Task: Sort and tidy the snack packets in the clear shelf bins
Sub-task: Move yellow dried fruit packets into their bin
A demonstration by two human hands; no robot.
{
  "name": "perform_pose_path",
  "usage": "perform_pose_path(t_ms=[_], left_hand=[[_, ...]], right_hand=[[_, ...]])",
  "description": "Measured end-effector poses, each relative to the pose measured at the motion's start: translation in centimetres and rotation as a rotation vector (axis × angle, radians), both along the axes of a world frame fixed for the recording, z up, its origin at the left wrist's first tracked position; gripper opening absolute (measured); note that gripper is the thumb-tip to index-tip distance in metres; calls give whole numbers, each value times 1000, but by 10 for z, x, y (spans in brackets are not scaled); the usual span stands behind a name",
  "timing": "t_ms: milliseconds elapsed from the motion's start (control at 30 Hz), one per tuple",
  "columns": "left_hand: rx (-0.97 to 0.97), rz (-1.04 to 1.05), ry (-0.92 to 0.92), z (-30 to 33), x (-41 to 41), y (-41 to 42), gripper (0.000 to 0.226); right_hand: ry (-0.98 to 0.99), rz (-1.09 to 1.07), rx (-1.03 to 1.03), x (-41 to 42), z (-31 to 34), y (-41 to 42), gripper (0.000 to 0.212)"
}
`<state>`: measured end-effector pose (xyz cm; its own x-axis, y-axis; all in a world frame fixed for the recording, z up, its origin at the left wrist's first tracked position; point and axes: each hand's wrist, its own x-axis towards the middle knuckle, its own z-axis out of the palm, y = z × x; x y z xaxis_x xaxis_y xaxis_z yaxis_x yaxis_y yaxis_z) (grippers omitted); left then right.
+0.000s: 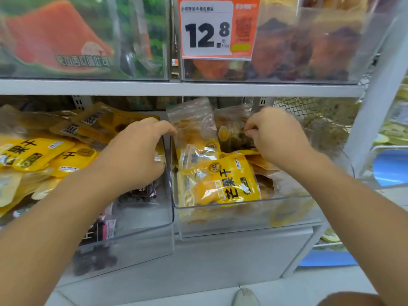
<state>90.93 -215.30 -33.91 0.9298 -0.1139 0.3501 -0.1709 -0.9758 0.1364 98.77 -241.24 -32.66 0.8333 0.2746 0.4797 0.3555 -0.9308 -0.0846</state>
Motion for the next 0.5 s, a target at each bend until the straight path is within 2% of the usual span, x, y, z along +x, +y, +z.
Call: perform_pose_path(t_ms=[133, 200, 333, 433, 500], left_hand=[[193, 211, 41, -4, 0, 16, 79], [140, 230, 29, -5, -1, 23, 78], [-59, 75, 12, -6, -7, 27, 78], [-60, -3, -52, -6, -10, 31, 73], [-100, -24, -106, -2, -13, 37, 71]], right_hand=[[-45, 58, -15, -24, 14, 3, 9], [-47, 44, -56, -36, 16, 5, 10], [-209, 52, -57, -60, 27, 12, 10], [-375, 195, 151, -78, 41, 19, 8], [-363, 288, 355, -83, 41, 29, 7]])
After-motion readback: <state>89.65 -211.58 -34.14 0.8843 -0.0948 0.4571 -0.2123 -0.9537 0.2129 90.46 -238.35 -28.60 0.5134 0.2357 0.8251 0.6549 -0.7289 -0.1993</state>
